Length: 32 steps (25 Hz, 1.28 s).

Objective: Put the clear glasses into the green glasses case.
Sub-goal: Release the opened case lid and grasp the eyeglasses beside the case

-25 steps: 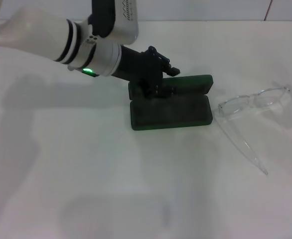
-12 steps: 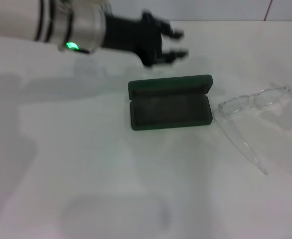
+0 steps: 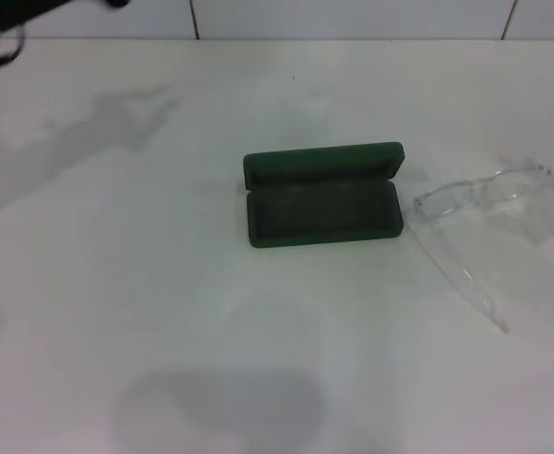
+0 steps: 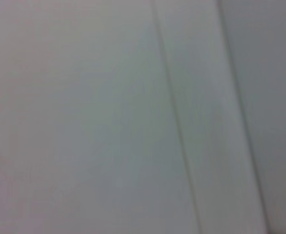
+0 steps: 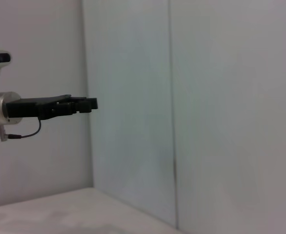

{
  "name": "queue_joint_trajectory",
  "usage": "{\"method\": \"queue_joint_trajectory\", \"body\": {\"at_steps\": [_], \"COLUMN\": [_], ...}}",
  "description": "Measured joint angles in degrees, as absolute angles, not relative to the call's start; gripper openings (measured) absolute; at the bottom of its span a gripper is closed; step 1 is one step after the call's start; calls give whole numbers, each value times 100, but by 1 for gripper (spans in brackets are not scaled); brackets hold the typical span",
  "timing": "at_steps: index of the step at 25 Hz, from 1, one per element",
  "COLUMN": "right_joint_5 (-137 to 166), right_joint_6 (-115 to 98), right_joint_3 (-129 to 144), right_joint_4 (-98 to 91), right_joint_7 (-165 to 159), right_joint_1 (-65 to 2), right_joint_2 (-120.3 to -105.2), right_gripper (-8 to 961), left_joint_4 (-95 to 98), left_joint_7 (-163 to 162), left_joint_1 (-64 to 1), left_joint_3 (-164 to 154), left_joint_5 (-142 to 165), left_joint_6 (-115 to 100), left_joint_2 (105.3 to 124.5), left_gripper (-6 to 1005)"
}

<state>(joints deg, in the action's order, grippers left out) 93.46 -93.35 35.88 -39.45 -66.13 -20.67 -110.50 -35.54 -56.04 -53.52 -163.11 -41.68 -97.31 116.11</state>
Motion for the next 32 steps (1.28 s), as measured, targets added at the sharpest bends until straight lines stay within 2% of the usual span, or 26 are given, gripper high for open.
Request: {"method": "queue_joint_trajectory", "body": {"at_steps": [3, 5, 7, 11, 13, 18, 23, 24, 27, 32], "right_joint_5": [9503, 9730, 10081, 11057, 11415, 12277, 13329, 13329, 13940, 14692], "right_joint_6": [-9257, -9218, -9196, -9262, -9316, -9567, -10300, -10300, -10757, -10681], "right_joint_3": [3943, 4064, 4125, 4208, 4440, 5209, 5256, 5256, 5501, 6355], "right_joint_4": [-4327, -4606, -4976, -6149, -6739, -8038, -8478, -8478, -8476, -8139], "right_joint_7": [-6949, -7160, -7424, -8258, -8660, -9668, -9947, -9947, -9866, -9573], "right_joint_1": [-2097, -2126, -2174, -2262, -2288, -2540, -3390, -3390, -4086, -4522], "right_joint_2": [-11058, -11097, -11183, -11450, -11512, -11386, -11193, -11193, -10991, -10915], "right_gripper": [761, 760, 759, 757, 756, 636, 632, 631, 628, 617], "left_joint_4": [-3614, -3601, -3585, -3592, -3562, -3543, -3534, -3533, -3502, -3157], "left_joint_7": [-5559, -5512, -5449, -5313, -5235, -5166, -5051, -5048, -5045, -4850], "left_joint_1": [-4862, -4580, -4336, -3984, -3877, -3691, -3569, -3561, -3557, -3537], "left_joint_3": [-16313, -16313, -16313, -16312, -16312, -16313, -16312, -16312, -16312, -16305], "left_joint_5": [-4348, -4340, -4230, -3844, -3607, -3259, -3250, -3267, -3330, -3483], "left_joint_6": [-9939, -10149, -10351, -10616, -10742, -10924, -10934, -10935, -10942, -10924], "left_joint_2": [11580, 11516, 11481, 11503, 11512, 11595, 11723, 11755, 11809, 11842], "left_gripper": [239, 204, 169, 99, 64, 50, 51, 51, 51, 52]}}
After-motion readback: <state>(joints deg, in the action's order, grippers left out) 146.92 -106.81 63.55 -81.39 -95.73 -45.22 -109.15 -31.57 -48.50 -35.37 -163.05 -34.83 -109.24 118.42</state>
